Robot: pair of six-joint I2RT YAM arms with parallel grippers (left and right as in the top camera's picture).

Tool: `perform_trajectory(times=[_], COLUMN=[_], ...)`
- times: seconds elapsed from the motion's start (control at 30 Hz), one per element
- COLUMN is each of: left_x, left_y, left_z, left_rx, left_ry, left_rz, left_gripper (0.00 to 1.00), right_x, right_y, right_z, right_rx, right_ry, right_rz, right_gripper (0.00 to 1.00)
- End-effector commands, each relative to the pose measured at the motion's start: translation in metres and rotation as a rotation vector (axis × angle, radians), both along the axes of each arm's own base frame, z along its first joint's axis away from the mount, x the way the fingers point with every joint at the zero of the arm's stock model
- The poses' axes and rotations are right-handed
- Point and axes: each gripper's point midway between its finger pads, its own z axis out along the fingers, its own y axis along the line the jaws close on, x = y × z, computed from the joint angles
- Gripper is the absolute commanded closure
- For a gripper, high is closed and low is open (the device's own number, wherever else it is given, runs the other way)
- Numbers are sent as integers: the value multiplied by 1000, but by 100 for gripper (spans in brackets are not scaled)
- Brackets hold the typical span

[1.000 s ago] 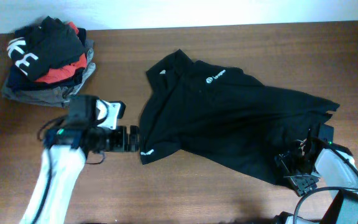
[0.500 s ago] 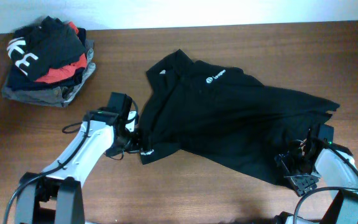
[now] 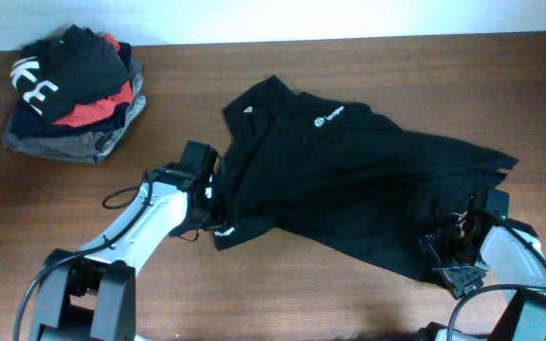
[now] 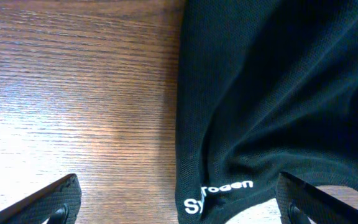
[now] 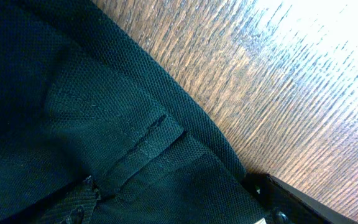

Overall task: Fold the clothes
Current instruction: 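Reach the left gripper to the shirt's left hem and grasp it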

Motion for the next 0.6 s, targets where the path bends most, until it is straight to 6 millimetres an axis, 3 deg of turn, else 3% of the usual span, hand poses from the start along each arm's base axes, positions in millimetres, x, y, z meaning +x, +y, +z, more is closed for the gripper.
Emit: perform_trajectory(times=[0.0, 0.1, 0.23, 0.27, 0.3, 0.57], left_x=[3, 3, 0, -1, -1, -5], left_y=[0, 0, 0, 1, 1, 2], left_z=[0, -1, -6, -8, -9, -20], left_rx=[4, 5, 10, 12, 13, 26], left_ry=[-4, -2, 15, 21, 26, 64], left_rz=[14, 14, 15, 15, 15, 15], left_gripper=[1, 1, 11, 20, 22, 23], right_x=[-14, -14, -14, -14, -14, -14], right_y=[-1, -1, -1, -1, -1, -1], right_z=[-15, -15, -15, -15, -15, -15], right_rx=[-19, -19, -19, -19, -19, -18], right_ry=[66, 66, 66, 66, 66, 68], right_rz=[-7, -7, -7, -7, -7, -7], right_gripper=[11, 11, 11, 12, 11, 11])
